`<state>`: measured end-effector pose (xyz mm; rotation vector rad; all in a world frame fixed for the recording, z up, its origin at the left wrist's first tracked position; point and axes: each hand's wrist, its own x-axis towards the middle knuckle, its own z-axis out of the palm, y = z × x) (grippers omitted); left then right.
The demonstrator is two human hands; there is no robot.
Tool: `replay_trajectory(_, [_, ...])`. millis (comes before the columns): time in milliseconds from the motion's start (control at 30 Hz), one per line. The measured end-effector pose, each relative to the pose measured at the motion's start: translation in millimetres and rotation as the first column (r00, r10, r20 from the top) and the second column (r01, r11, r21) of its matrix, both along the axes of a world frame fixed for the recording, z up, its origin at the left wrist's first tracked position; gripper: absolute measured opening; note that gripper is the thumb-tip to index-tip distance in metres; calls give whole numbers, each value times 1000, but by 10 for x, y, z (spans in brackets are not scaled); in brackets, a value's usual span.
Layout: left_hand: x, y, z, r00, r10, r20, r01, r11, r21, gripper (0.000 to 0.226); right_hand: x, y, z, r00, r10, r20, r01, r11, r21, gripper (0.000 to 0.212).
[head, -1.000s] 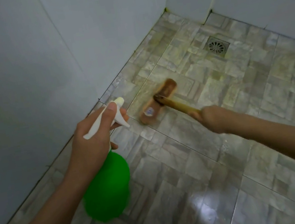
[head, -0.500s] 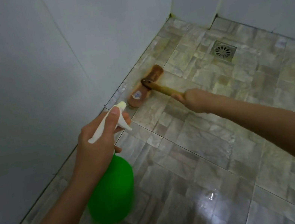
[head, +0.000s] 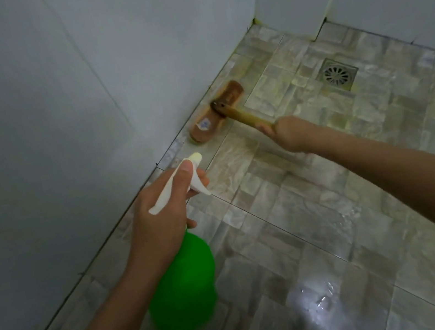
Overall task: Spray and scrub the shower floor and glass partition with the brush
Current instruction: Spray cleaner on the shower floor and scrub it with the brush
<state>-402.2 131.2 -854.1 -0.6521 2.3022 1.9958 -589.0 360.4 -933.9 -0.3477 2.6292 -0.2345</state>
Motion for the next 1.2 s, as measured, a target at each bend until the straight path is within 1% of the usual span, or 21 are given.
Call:
replay_trajectory(67, [-57,58,-21,1000,10,27,-10,1000,9,24,-236,-201,-79,1000,6,-5,-6,1000,-24,62])
replay_trajectory(100, [-83,68,-35,1000,5,28,-5,1000,6,24,-300,-158,-106,1000,6,-13,-6,1000,-17,63])
replay_trajectory(200, [-140,80,-26,1000,-2,11,2,1000,9,34,-206,428,-132,999,-47,18,47,998,35,67])
replay_trajectory(300, [-168,97,-30,1000,21,-1,-21,1000,5,42,-114,934,-6,991,-130,40,126,987,95,74])
replay_trajectory(367, [-189,139,-46,999,31,-12,-31,999,11,51,-291,879,49,993,-116,18,114,989,97,75])
replay_trajectory(433, [-244,196,-58,1000,21,-8,-21,1000,15,55,-573,593,37,996,-94,-8,94,993,73,72])
replay_trajectory(500, [-307,260,-68,1000,4,-14,-4,1000,9,50,-842,308,-21,993,-119,-4,119,992,34,67])
replay_trajectory(567, [-359,277,-55,1000,-11,-24,12,1000,14,43,-961,253,-44,990,-139,9,139,990,17,67])
replay_trajectory(633, [-406,250,-31,999,-13,-30,14,1000,24,44,-899,523,-18,995,-102,12,101,993,61,68])
replay_trajectory(667, [-415,226,-12,999,-7,-33,8,999,32,46,-834,719,-17,995,-101,19,98,991,94,73])
replay_trajectory(733, [-458,164,9,999,12,-32,-11,1000,28,46,-770,981,67,984,-174,49,166,977,133,82])
replay_trajectory(767, [-477,136,11,999,16,-38,-16,1000,8,45,-829,1013,92,984,-175,42,167,975,147,82])
replay_trajectory(800, [-494,118,11,999,17,-47,-18,1000,-8,44,-916,946,117,985,-167,29,161,975,155,79])
replay_trajectory(867, [-527,117,6,997,15,-74,-17,999,-30,44,-1200,682,129,985,-174,-6,174,979,106,70])
replay_trajectory(967, [-594,147,-29,996,20,-88,-25,998,-56,43,-1529,385,130,979,-203,-13,204,978,48,70])
replay_trajectory(1033, [-632,137,-32,995,27,-94,-33,998,-56,41,-1504,555,117,981,-195,8,194,979,68,66])
replay_trajectory(1100, [-669,134,-7,995,30,-100,-34,999,-37,41,-1257,963,147,980,-198,14,195,976,95,61])
replay_trajectory(1200, [-732,144,10,996,11,-94,-13,1000,-22,45,-1026,1369,305,927,-367,82,355,925,135,57])
